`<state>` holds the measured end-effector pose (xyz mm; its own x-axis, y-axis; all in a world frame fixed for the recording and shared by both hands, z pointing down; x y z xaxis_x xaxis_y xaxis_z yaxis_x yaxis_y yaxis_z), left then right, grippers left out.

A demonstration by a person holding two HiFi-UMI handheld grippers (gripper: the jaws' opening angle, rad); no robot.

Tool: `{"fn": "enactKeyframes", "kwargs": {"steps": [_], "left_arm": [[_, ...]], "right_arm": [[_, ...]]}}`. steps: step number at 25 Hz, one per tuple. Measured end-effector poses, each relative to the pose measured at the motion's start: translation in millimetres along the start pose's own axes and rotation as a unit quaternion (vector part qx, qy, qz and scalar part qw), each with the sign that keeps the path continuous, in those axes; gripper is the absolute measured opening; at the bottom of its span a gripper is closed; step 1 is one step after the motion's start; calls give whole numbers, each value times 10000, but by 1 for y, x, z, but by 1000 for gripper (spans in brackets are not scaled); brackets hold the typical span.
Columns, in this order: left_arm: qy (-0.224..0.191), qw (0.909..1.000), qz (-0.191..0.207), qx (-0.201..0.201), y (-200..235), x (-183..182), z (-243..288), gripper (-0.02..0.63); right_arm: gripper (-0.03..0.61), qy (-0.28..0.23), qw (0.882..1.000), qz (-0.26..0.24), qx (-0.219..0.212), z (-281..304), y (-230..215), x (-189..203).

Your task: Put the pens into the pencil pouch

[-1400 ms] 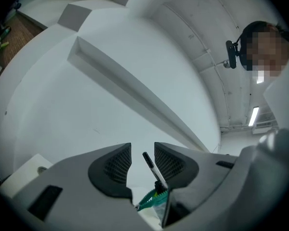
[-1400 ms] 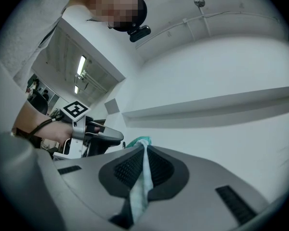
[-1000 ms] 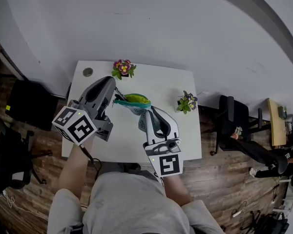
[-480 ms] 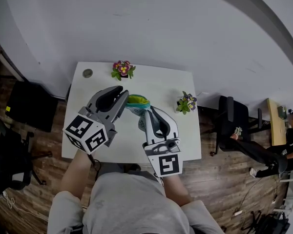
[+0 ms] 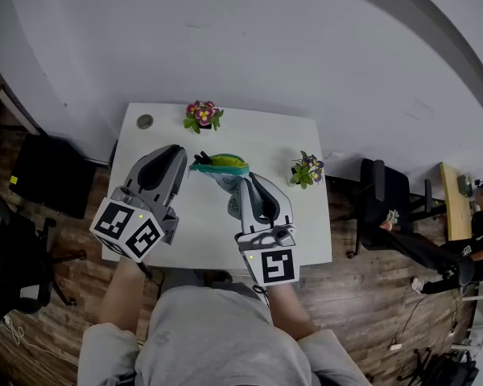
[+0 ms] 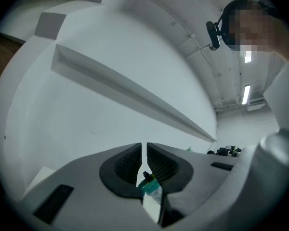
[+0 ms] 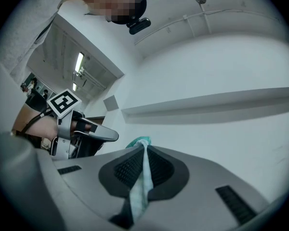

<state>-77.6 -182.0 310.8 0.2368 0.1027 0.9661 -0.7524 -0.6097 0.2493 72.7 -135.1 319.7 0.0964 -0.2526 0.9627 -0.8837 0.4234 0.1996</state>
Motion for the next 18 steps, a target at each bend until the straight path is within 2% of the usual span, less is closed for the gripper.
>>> {"fn": "enactKeyframes", "kwargs": {"steps": [10,18], "left_arm": [[-45,9963,735,-449,-6,4,-24,43],[-23,9925,980,-736,-17,13,-43,41]], "right_arm": [[37,148,9999,63,-3,-5,3,3],[37,108,9999,19,93,-20,-2,-4]]}}
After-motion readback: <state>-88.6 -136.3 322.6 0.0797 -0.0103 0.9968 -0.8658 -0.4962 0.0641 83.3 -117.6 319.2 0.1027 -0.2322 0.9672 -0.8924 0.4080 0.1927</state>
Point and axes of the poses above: the fingertips, and each gripper's own axes: z forward along the fingers, y to its left, x out of its underside, the point moved 3 cm from there along -z, backward along the fingers, and after that the axes turned 2 degrees about y, right-handed, at the moved point
